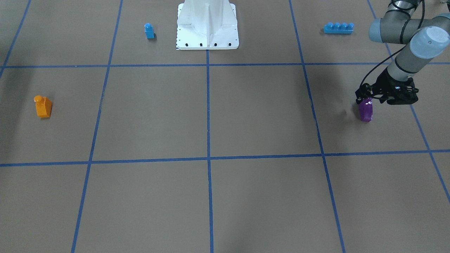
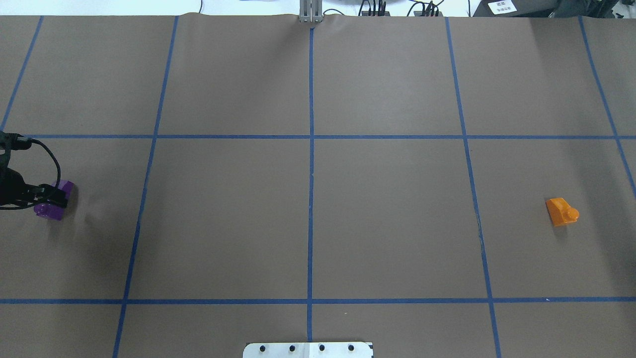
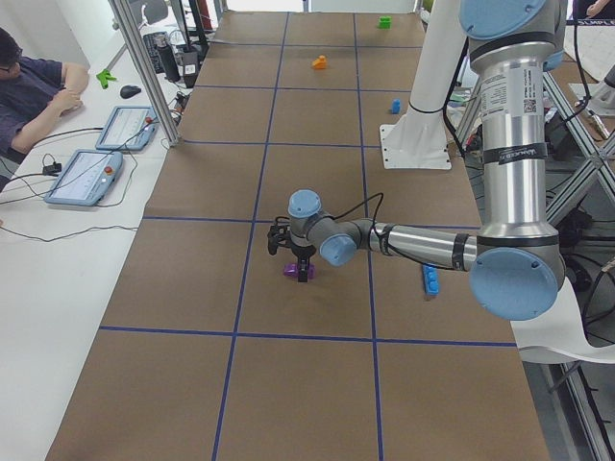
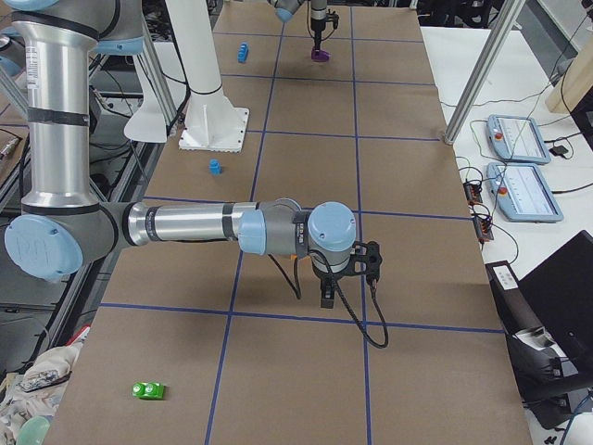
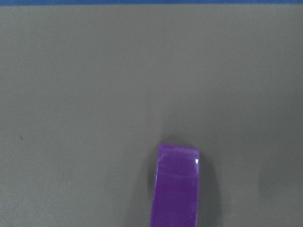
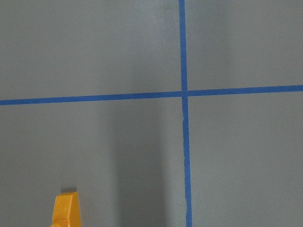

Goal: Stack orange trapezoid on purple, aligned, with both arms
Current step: 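Lower the left gripper onto the purple trapezoid and close it, then carry the purple trapezoid with the left gripper to the table center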

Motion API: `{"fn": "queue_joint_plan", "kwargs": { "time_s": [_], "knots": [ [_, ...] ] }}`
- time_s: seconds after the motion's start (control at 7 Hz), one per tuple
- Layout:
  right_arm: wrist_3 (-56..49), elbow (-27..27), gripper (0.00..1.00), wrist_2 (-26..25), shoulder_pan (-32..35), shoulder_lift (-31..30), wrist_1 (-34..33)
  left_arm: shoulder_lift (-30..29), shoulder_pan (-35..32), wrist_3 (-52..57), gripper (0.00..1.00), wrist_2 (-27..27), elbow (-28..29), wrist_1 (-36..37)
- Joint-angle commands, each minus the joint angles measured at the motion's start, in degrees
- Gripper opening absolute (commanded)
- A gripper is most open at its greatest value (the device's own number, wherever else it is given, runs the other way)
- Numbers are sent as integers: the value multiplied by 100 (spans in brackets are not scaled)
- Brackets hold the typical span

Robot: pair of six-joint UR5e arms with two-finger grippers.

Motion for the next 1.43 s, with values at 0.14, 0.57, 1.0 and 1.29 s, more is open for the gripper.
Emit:
{"fn": "queue_joint_plan", "kwargs": {
  "time_s": [0.14,0.57,1.0,1.29],
  "knots": [
    [0,34,100,20,0,0,0,13,52,15,0,-6,54,17],
    [0,52,100,47,0,26,0,13,-18,24,0,-390,-330,96],
    [-17,78,100,38,-26,52,0,-895,-177,59,0,-402,-737,456],
    [-18,174,100,38,-87,52,0,-2439,452,59,0,525,-623,1635]
  ]
}}
